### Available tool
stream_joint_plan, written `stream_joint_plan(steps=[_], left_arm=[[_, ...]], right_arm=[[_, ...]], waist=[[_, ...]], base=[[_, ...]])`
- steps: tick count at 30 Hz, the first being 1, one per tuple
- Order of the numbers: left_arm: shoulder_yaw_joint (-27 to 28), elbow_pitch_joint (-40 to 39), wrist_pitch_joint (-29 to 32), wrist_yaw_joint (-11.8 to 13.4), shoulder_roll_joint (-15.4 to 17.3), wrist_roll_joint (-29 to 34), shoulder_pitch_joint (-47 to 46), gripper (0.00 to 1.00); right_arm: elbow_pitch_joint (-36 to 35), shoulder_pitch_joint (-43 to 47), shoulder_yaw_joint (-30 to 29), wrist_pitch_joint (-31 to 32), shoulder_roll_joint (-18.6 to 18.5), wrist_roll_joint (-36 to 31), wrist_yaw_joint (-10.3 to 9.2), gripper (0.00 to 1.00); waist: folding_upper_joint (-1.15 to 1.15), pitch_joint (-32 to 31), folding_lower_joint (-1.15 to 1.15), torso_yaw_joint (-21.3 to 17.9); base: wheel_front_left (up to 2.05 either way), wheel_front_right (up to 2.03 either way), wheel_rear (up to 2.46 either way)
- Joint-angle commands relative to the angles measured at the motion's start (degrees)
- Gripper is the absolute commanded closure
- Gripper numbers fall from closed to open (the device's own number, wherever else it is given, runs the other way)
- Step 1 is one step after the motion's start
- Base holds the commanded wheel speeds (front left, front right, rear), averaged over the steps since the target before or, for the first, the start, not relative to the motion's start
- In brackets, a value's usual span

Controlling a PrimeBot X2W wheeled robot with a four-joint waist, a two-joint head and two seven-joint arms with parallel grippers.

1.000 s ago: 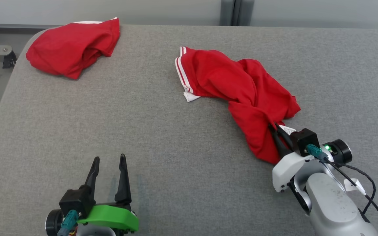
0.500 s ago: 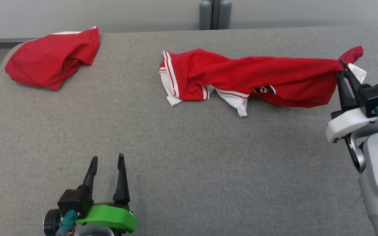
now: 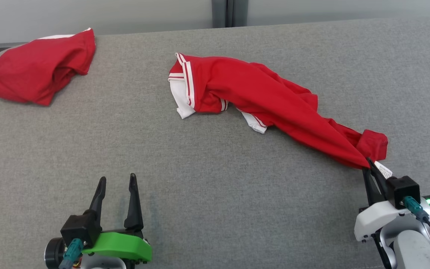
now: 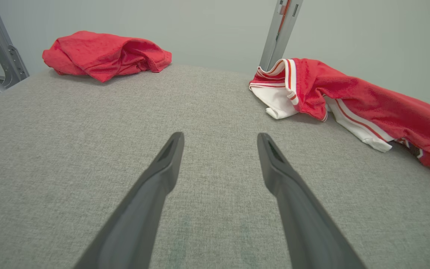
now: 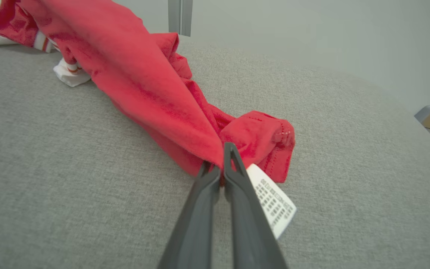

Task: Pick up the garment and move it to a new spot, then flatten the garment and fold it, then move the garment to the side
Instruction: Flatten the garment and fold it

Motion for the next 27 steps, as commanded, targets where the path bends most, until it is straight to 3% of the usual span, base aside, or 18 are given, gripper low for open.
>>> stream_joint_plan(steps=[1, 4, 5, 6, 7, 8, 17, 27], left_arm=[[0.19, -0.02, -0.04, -0.19, 0.09, 0.43, -0.85, 0.00], [0.44, 0.12, -0.03, -0.26, 0.09, 0.61, -0.69, 0.00], [0.52, 0.19, -0.03, -0.28, 0.09, 0.63, -0.60, 0.00], [0.59, 0.20, -0.03, -0.28, 0.09, 0.65, -0.52, 0.00], [0.64, 0.22, -0.03, -0.29, 0.09, 0.64, -0.43, 0.00], [0.68, 0.27, -0.03, -0.34, 0.09, 0.63, -0.37, 0.00], [0.96, 0.62, -0.03, -0.48, 0.09, 0.07, 0.34, 0.00], [-0.66, 4.19, -0.04, -1.82, 0.09, 1.83, -4.17, 0.00]], right_arm=[[-1.16, 1.21, -0.88, -0.18, 0.26, 0.59, -0.09, 1.00], [-4.21, 3.93, -2.51, -0.18, 1.64, 0.32, -0.08, 1.00], [-5.05, 4.83, -3.06, -0.17, 2.15, 0.54, -0.08, 0.93], [-5.68, 5.45, -3.39, -0.17, 2.46, 0.65, -0.08, 0.77], [-6.37, 6.12, -3.86, -0.17, 2.84, 0.90, -0.08, 0.55], [-6.82, 6.56, -4.10, -0.17, 3.10, 0.84, -0.08, 0.00], [-8.72, 9.43, -3.36, -0.17, 4.40, 1.27, -0.08, 0.00], [-17.43, 6.23, -3.48, -0.17, 4.62, 1.92, -0.08, 0.00]], waist=[[0.00, 0.07, 0.00, -0.38], [0.00, -0.21, 0.00, -0.86], [0.00, -0.32, 0.00, -1.03], [0.00, -0.43, 0.00, -1.21], [0.00, -0.55, 0.00, -1.39], [0.00, -0.70, 0.00, -1.52], [0.00, -2.86, 0.00, -2.41], [0.00, -2.88, 0.00, -3.20]], base=[[0.00, 0.00, 0.00], [0.00, 0.00, 0.00], [0.00, 0.00, 0.00], [0.00, 0.00, 0.00], [0.00, 0.00, 0.00], [0.00, 0.00, 0.00], [0.00, 0.00, 0.00], [0.00, 0.00, 0.00]])
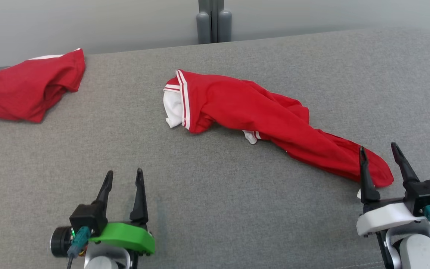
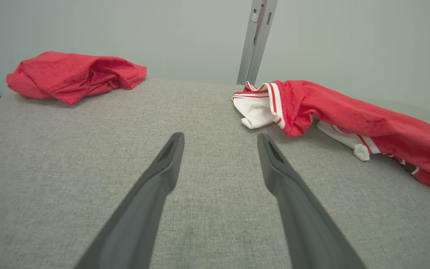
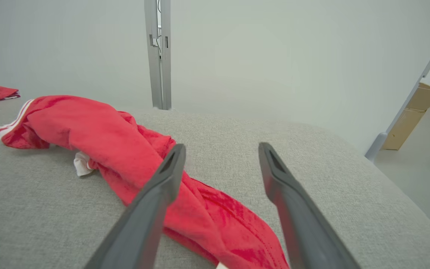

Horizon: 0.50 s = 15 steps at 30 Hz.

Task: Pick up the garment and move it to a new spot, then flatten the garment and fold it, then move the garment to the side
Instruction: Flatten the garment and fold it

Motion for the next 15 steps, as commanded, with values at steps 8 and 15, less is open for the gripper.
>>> stream_joint_plan(steps=[8, 15], left_arm=[[-3.13, 10.69, 0.34, -2.58, 0.11, 1.89, -13.64, 0.00], [-6.16, 19.96, 0.87, -4.27, 0.14, 0.52, -22.42, 0.00]], right_arm=[[-3.80, -3.92, 2.91, -0.17, -0.02, 2.23, -0.08, 0.00], [-4.99, -5.94, 3.71, -0.17, 0.01, 3.86, -0.08, 0.00]], waist=[[0.00, 5.27, 0.00, -3.48], [0.00, 9.79, 0.00, -6.87]], base=[[0.00, 0.00, 0.00], [0.00, 0.00, 0.00]])
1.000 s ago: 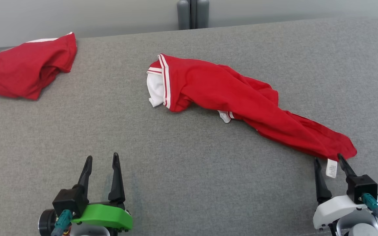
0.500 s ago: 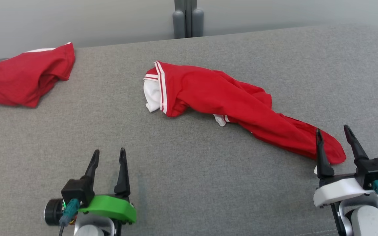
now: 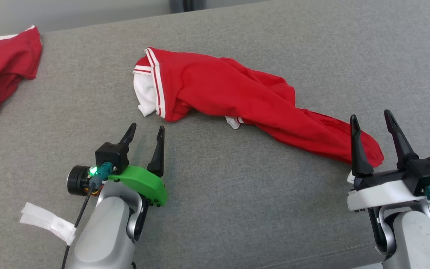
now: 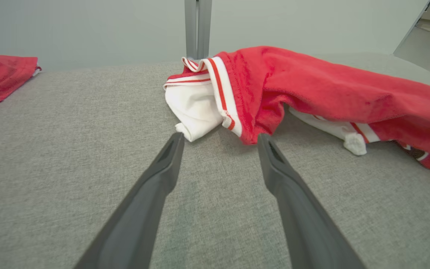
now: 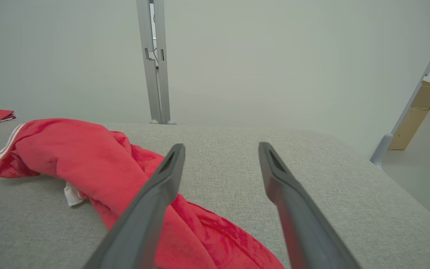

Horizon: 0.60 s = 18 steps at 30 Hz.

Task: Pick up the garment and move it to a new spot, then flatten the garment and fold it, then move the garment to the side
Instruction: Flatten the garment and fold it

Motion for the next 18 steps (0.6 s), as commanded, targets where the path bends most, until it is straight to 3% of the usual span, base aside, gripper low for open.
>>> stream_joint_plan(steps=[1, 11, 12, 13, 14, 15, 18], left_arm=[[-0.11, 1.11, -0.13, -0.25, 0.18, -1.26, -1.86, 0.00], [-1.03, 8.34, -0.92, 0.49, 0.22, -4.58, -8.55, 0.00], [-0.87, 8.66, -1.01, 0.36, 0.22, -4.96, -9.06, 0.09], [-0.80, 8.66, -1.07, 0.25, 0.22, -5.09, -9.45, 0.51], [-0.57, 8.38, -1.08, 0.34, 0.22, -5.46, -9.78, 0.84], [-0.28, 7.66, -1.04, 0.44, 0.22, -5.56, -9.99, 1.00], [0.39, 4.54, -1.02, 0.40, 0.22, -5.77, -8.86, 1.00]], right_arm=[[-0.47, -0.83, 0.10, -0.17, -0.04, 0.43, -0.08, 0.00], [-0.83, -1.52, -0.12, -0.17, -0.04, 1.32, -0.08, 0.00], [-0.91, -1.54, -0.29, -0.17, -0.04, 1.42, -0.08, 0.00], [-0.95, -1.52, -0.36, -0.17, -0.04, 1.51, -0.08, 0.00], [-0.98, -1.50, -0.56, -0.17, -0.04, 1.68, -0.08, 0.00], [-1.01, -1.51, -0.75, -0.17, -0.04, 1.79, -0.08, 0.00], [-1.27, -1.60, -1.70, -0.17, -0.05, 1.87, -0.08, 0.00]], waist=[[0.00, 3.09, 0.00, -2.97], [0.00, 5.80, 0.00, -6.23], [0.00, 5.86, 0.00, -6.36], [0.00, 5.88, 0.00, -6.44], [0.00, 5.89, 0.00, -6.47], [0.00, 5.89, 0.00, -6.43], [0.00, 5.36, 0.00, -5.86]], base=[[0.00, 0.00, 0.00], [0.00, 0.00, 0.00], [0.00, 0.00, 0.00], [0.00, 0.00, 0.00], [0.00, 0.00, 0.00], [0.00, 0.00, 0.00], [0.00, 0.00, 0.00]])
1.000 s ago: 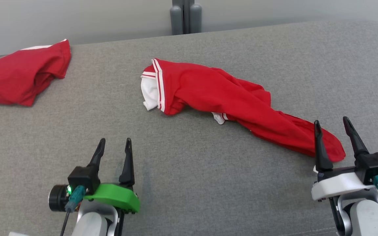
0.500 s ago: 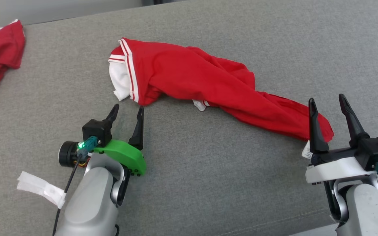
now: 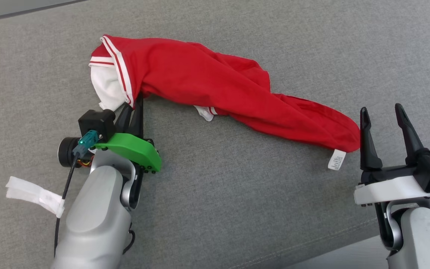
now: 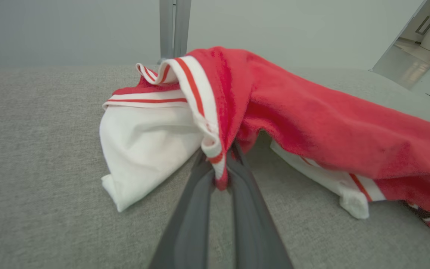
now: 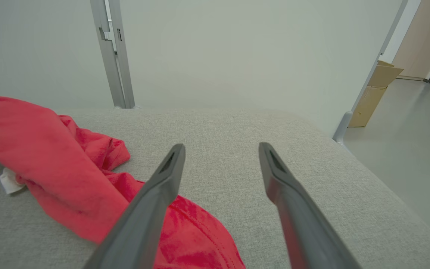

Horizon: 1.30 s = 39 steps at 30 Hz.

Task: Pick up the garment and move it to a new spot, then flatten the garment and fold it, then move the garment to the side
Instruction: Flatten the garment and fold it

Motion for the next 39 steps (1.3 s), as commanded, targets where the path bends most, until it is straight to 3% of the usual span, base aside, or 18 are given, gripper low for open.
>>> stream_joint_plan(steps=[1, 18, 29, 33, 39], left_arm=[[0.36, -1.45, -0.16, -0.01, 0.27, -0.31, 0.96, 1.00], [-1.46, -29.92, -0.11, 2.76, 1.26, 3.39, 15.74, 1.00], [0.99, -47.85, 11.39, 9.79, 7.82, 4.46, 31.69, 1.00], [2.53, -47.43, 14.00, 10.88, 8.23, 3.25, 32.45, 1.00], [3.00, -38.74, 13.74, 9.61, 7.37, 1.47, 26.05, 1.00]], right_arm=[[-0.47, -0.67, -0.50, -0.17, -0.05, 0.24, -0.08, 0.00], [-0.04, 2.58, -2.97, -0.17, -0.08, -0.78, -0.08, 0.00], [-0.29, 2.73, -2.81, -0.17, -0.09, 0.21, -0.08, 0.00], [-0.15, 1.76, -2.41, -0.17, -0.08, 0.24, -0.08, 0.00], [0.12, 0.28, -1.80, -0.17, -0.08, 0.37, -0.08, 0.00]], waist=[[0.00, -0.68, 0.00, 0.69], [0.00, -9.65, 0.00, 9.80], [0.00, -8.74, 0.00, 10.02], [0.00, -7.30, 0.00, 8.72], [0.00, -4.68, 0.00, 5.42]], base=[[0.00, 0.00, 0.00], [0.00, 0.00, 0.00], [0.00, 0.00, 0.00], [0.00, 0.00, 0.00], [0.00, 0.00, 0.00]])
